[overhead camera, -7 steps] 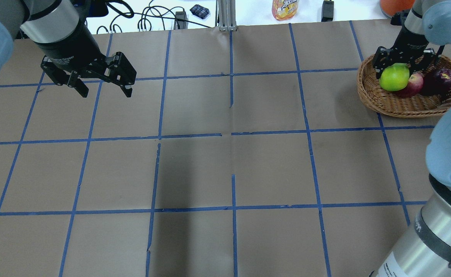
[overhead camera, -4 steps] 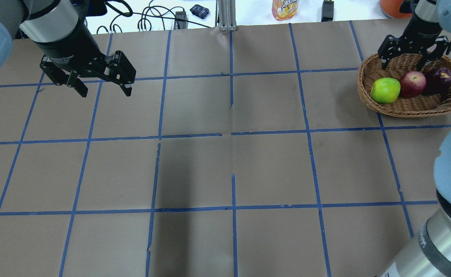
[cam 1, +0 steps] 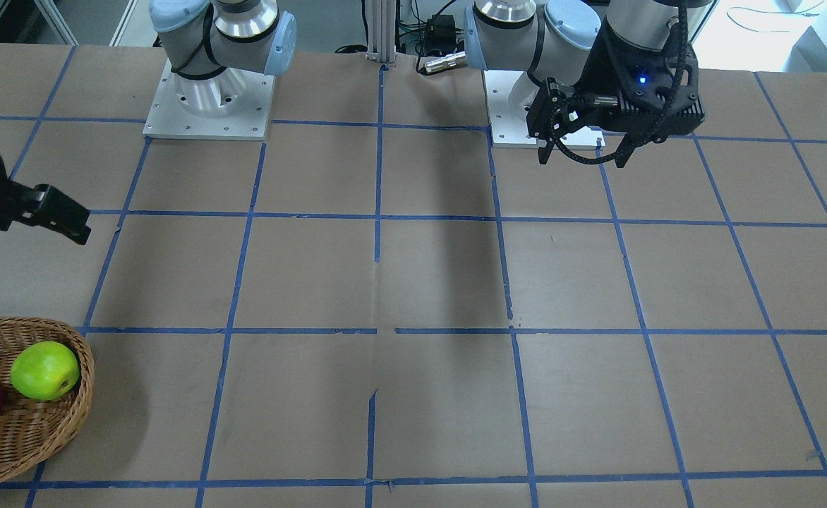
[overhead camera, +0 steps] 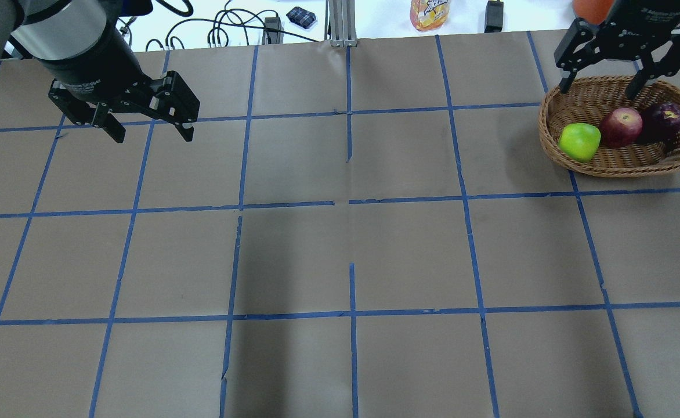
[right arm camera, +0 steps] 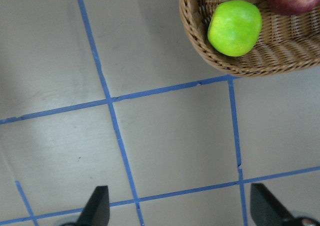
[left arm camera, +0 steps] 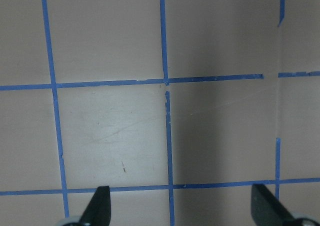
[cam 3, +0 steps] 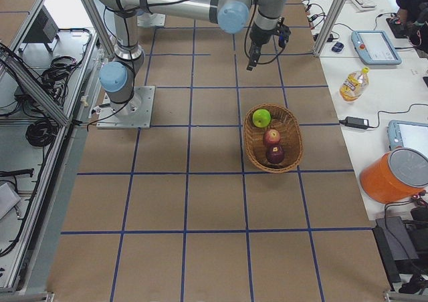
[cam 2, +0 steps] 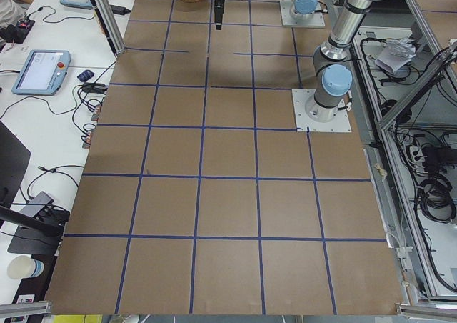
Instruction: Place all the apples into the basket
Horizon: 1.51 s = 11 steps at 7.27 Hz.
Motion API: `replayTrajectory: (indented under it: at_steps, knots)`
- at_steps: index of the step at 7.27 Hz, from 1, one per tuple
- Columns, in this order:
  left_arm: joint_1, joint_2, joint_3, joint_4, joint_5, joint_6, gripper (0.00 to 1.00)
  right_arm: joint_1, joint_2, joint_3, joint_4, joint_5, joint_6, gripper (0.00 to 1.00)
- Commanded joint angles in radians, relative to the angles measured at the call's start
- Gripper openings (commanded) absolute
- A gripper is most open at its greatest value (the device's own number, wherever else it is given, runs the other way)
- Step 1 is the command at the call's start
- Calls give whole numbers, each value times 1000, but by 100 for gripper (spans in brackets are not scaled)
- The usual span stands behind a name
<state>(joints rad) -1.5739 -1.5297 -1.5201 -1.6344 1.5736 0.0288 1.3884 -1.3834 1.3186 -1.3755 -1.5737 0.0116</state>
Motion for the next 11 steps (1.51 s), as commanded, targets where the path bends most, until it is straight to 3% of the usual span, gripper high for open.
replayTrajectory:
  at_steps: [1, 3, 7, 11]
  knots:
    - [0, 25, -18, -8, -9, -16, 100, 137, -35, 2, 21, 11, 125, 100]
    - [9, 16, -12, -12, -10, -24, 100, 194, -52, 49, 24, 18, 139, 100]
    - [11, 6, 5, -22, -17, -38, 100, 195, -155, 249, -52, 14, 131, 100]
    - [12, 2, 15, -13, -14, -35, 100, 181, -186, 252, -184, 4, 77, 100]
